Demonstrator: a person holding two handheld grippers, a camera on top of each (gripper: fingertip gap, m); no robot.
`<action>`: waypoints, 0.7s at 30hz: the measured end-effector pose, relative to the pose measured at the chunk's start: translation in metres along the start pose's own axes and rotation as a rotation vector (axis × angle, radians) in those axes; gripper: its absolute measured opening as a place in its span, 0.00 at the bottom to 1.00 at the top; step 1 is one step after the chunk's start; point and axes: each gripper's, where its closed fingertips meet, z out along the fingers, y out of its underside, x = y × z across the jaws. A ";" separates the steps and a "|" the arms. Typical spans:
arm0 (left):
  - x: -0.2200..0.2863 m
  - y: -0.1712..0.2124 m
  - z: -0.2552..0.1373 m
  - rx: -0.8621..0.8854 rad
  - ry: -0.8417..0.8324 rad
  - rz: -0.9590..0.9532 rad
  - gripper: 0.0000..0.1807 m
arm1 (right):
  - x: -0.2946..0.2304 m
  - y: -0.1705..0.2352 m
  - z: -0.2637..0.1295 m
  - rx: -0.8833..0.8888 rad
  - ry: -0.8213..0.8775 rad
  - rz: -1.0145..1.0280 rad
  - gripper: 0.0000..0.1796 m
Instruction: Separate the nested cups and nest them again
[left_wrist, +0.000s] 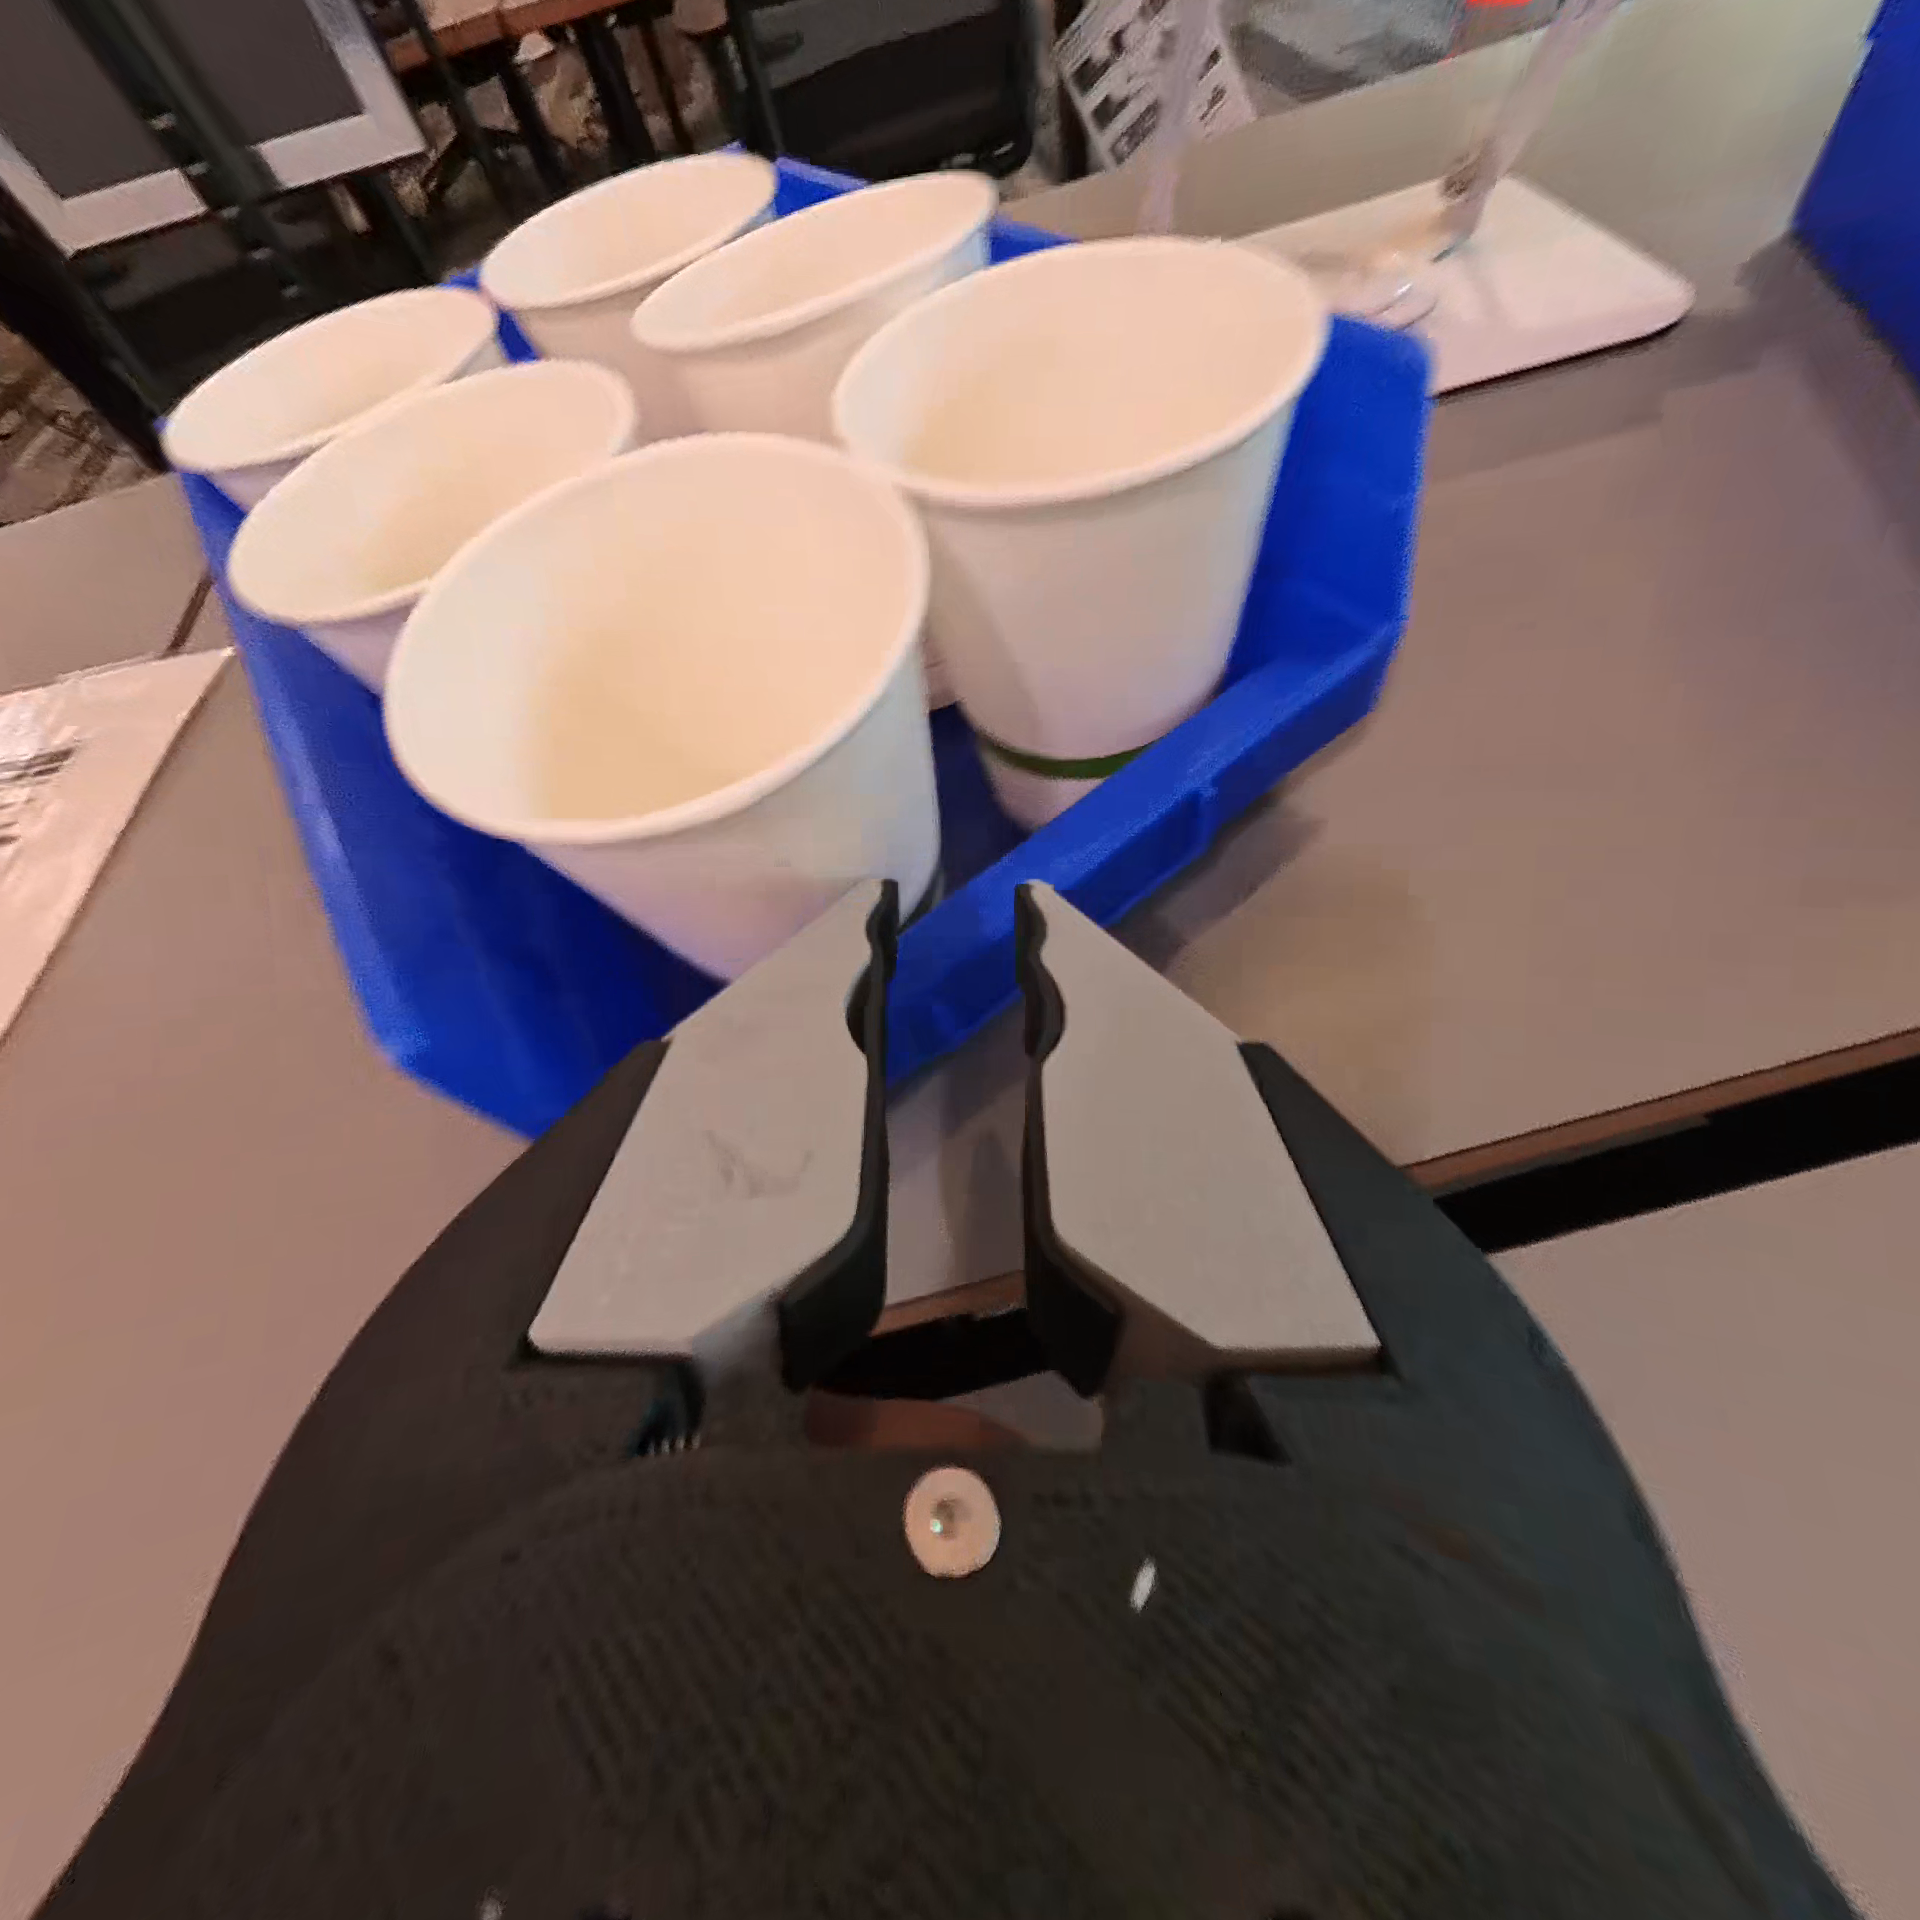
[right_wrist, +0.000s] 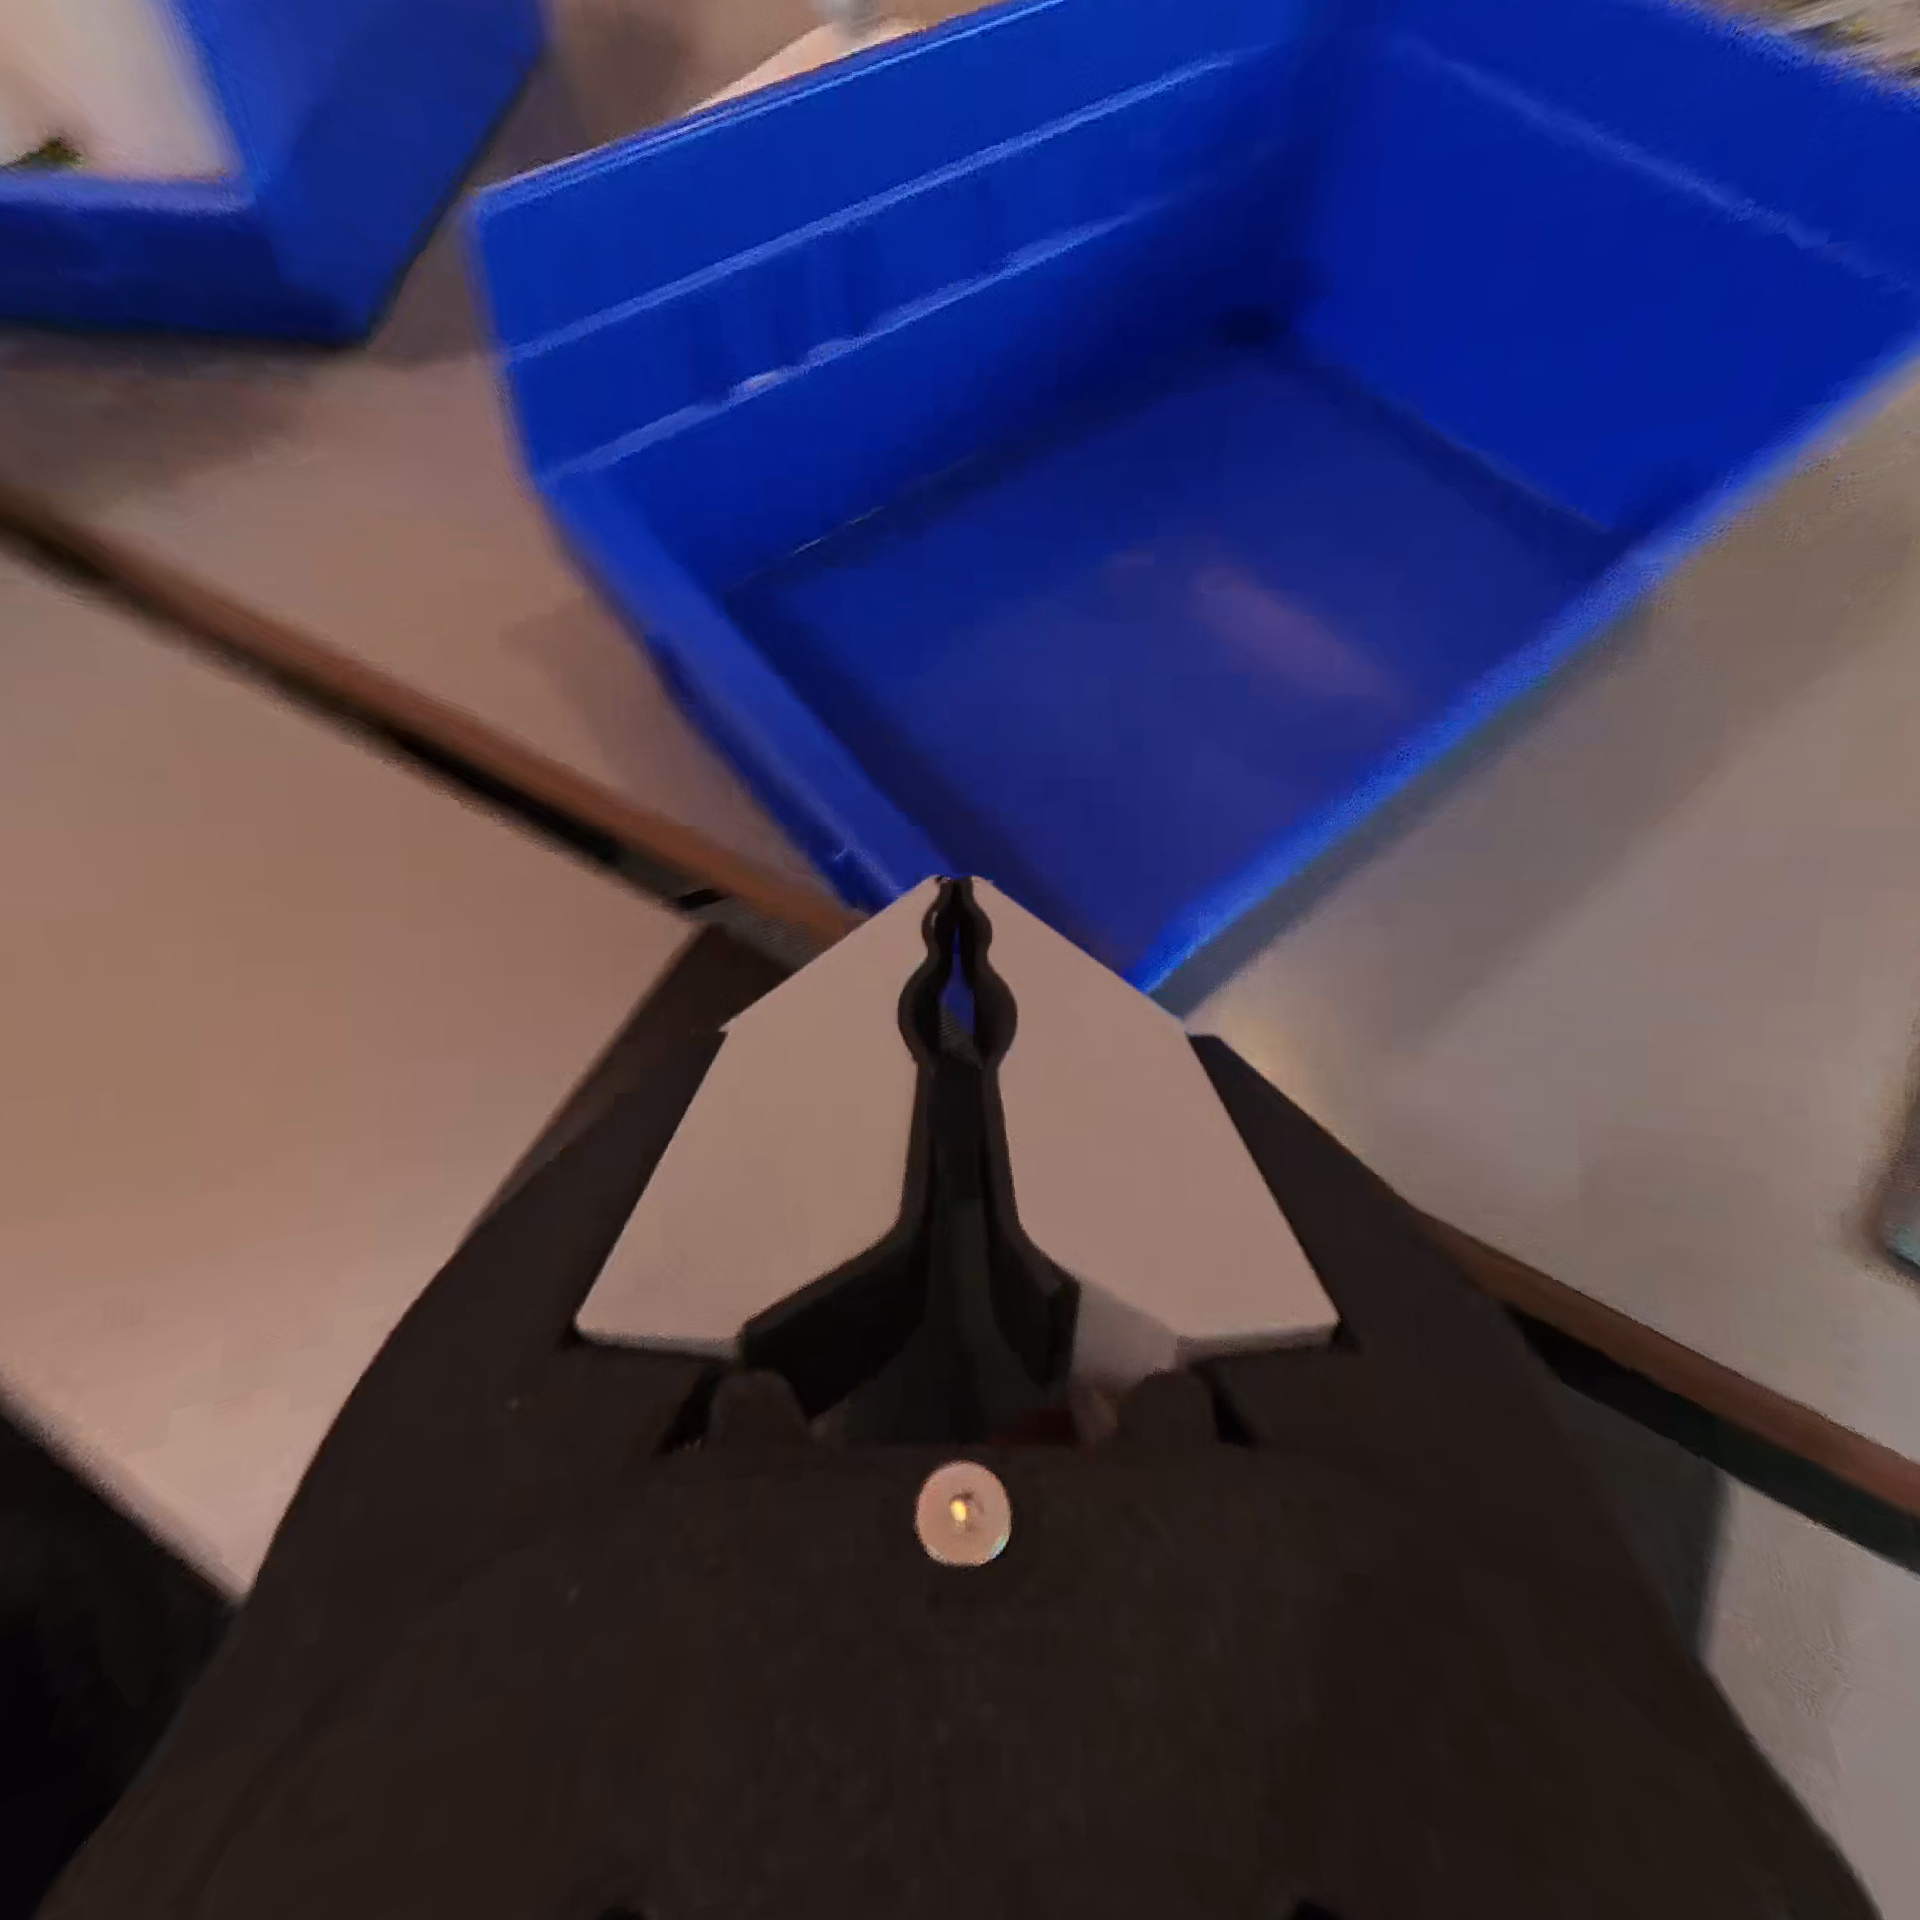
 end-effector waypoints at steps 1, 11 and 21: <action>-0.009 0.005 -0.001 -0.009 -0.015 0.000 0.11 | 0.018 0.000 -0.001 0.017 0.062 0.021 0.00; -0.105 0.039 -0.011 -0.059 -0.187 -0.029 0.00 | 0.066 -0.011 -0.015 0.181 0.212 0.114 0.00; -0.118 0.024 -0.043 0.001 -0.208 -0.092 0.16 | 0.060 -0.033 -0.033 0.306 0.202 0.109 0.00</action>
